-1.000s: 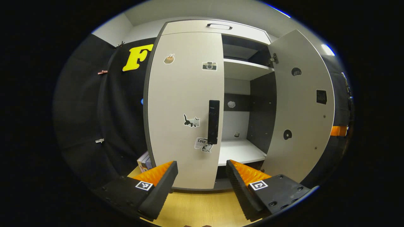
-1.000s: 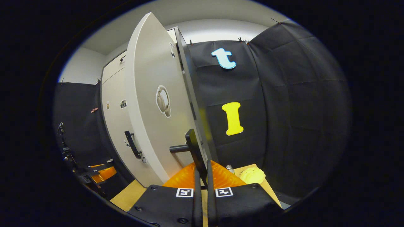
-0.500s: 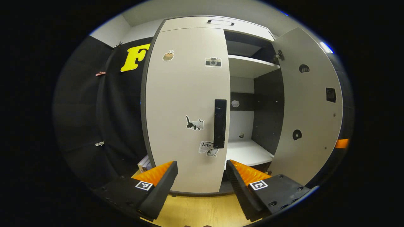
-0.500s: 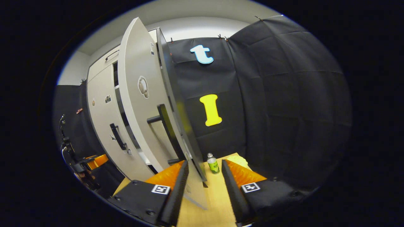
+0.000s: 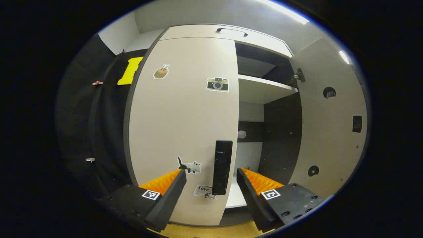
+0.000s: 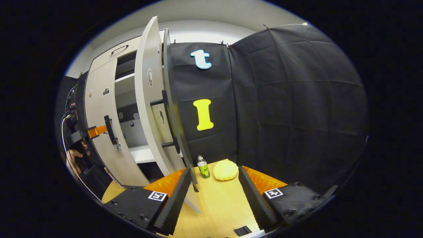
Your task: Open the right door of the double-door shoe cabinet with the right hand, and open the left door with the left hand.
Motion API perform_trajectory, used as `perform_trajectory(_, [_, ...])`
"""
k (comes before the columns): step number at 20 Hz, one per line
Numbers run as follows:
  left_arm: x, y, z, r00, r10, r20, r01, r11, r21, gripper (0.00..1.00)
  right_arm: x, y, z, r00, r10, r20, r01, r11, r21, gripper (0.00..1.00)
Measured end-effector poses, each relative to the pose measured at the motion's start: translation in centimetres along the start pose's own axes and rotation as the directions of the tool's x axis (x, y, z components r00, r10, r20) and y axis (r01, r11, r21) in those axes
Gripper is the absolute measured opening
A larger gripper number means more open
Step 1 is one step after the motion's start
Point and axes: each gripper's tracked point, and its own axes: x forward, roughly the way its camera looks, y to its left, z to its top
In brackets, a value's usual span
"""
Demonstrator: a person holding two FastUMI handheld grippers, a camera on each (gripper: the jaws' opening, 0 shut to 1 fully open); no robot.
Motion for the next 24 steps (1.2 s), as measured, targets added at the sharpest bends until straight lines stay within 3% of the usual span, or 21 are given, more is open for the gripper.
perform_trajectory(5, [3.2,-0.8,-0.1,1.0,-0.01,-0.009,0.01,1.0,0.027,0.95,-0.6,1.1,-1.1,1.0,-0.007,-0.009,0.007,1.0,-0.014,0.91])
perform_trajectory(9, [4.9,-0.6,-2.0,0.997,0.028,-0.067,-0.026,0.999,0.03,0.93,-0.5,2.3,-0.6,1.0,0.013,0.005,-0.013,1.0,-0.021,0.91])
perform_trajectory(14, [5.5,-0.4,-3.6,0.992,0.042,-0.115,-0.044,0.999,-0.016,0.65,0.2,2.9,-0.5,0.999,0.034,0.012,-0.033,0.999,-0.037,0.91])
perform_trajectory(19, [5.7,-1.2,-3.8,0.994,0.031,-0.106,-0.036,0.998,-0.048,0.48,0.8,3.6,-1.2,0.997,0.079,-0.01,-0.079,0.997,-0.025,0.91])
perform_trajectory(20, [5.6,-1.2,-3.7,0.994,0.033,-0.1,-0.039,0.998,-0.054,0.38,0.8,3.8,-1.3,0.996,0.086,-0.011,-0.087,0.996,-0.024,0.91])
perform_trajectory(24, [5.5,-1.2,-3.9,0.995,0.024,-0.093,-0.024,1.0,0.009,0.29,0.7,4.2,-2.2,0.994,0.108,-0.024,-0.108,0.994,0.003,0.91])
